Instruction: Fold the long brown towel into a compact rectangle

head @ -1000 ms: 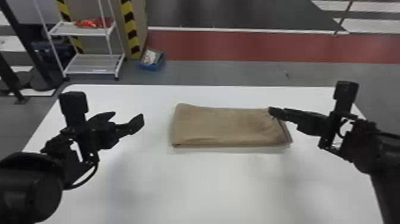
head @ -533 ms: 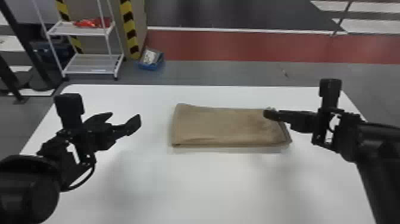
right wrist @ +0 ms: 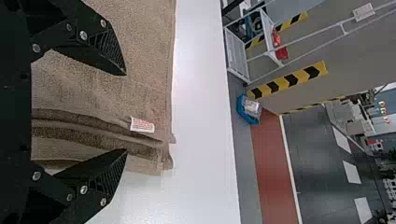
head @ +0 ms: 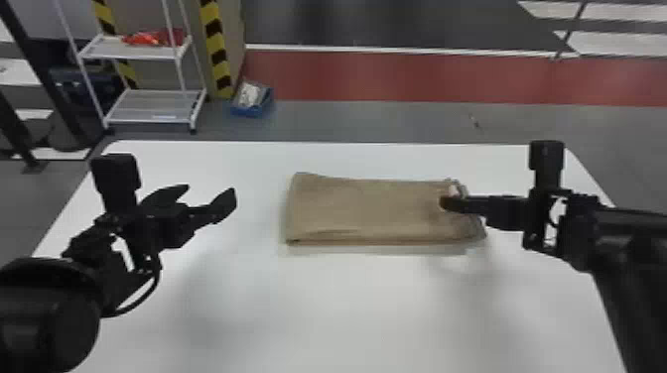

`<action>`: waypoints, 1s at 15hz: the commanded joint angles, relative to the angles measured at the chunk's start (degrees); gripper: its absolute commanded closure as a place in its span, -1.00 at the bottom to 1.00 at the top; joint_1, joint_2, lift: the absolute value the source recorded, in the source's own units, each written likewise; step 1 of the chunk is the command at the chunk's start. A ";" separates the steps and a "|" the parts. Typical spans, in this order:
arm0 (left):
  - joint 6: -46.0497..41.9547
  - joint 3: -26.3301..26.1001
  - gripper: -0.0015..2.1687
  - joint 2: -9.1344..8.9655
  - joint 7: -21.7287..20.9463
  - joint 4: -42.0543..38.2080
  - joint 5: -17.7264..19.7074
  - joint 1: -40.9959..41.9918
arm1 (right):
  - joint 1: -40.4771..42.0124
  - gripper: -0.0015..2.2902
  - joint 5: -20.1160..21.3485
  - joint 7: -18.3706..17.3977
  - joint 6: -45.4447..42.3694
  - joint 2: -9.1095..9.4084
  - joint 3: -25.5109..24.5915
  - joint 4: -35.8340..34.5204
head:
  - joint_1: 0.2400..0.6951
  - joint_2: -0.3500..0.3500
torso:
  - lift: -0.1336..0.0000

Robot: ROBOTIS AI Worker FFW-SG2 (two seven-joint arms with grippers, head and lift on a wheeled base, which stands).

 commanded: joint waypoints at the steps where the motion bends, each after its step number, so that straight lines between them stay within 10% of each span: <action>1: -0.01 0.31 -0.93 0.18 -0.09 -0.01 0.09 0.14 | 0.04 -0.68 1.05 0.84 1.20 -0.06 0.00 0.06 | 1.00 -0.11 | -0.84; 15: -0.54 0.49 -0.93 0.00 -0.44 -0.45 0.44 0.23 | -1.28 -0.56 2.20 1.11 6.30 0.47 0.80 -1.53 | 1.00 -0.09 | -0.84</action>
